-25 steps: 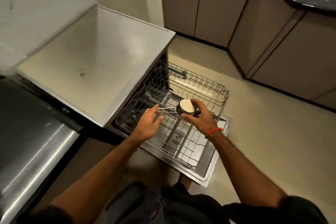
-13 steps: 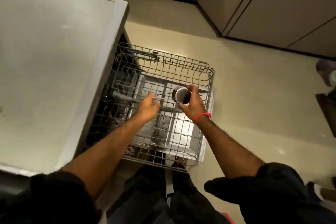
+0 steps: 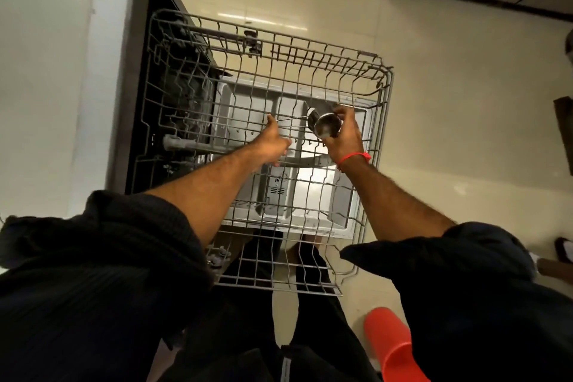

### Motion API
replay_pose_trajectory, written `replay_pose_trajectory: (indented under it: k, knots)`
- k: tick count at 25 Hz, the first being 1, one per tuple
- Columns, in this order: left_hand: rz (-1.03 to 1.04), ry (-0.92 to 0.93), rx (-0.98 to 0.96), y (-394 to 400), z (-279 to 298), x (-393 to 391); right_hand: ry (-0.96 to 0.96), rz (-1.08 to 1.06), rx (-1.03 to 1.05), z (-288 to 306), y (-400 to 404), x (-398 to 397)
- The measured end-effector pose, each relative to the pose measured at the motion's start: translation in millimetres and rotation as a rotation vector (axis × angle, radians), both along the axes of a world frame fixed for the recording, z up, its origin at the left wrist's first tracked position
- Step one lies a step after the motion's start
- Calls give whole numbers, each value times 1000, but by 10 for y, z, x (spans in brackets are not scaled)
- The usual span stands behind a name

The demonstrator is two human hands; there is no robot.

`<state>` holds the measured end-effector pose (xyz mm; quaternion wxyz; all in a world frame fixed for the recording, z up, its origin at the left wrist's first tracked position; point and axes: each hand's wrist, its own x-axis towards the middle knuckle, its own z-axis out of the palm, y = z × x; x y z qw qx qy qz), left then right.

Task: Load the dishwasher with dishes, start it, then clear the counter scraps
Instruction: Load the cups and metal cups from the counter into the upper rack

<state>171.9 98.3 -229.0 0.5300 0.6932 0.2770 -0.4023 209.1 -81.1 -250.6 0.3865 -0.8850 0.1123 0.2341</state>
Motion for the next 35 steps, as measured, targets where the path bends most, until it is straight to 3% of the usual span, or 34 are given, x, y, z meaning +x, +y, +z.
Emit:
replay_pose_trajectory:
  k: [3,7,10,15,20,26,35]
  knots:
    - [-39,-57,28,5,54,-124,107,15,38,49,-86,-83]
    - [196,-136,112,31,303,-435,103,10,71,302,-134,-237]
    - [243,-253,239,26,678,-739,91,88,151,642,-62,-476]
    - [313,-473,304,112,1470,-1525,34,418,345,1292,242,-942]
    - [693,-624,361,199,2098,-2691,5,781,543,1899,809,-1560]
    - [1058,-563,637,151,2475,-4468,202,1137,752,2585,1537,-2706]
    - [1416,-546,935,-58,2695,-6433,248,1588,764,2957,2251,-4703]
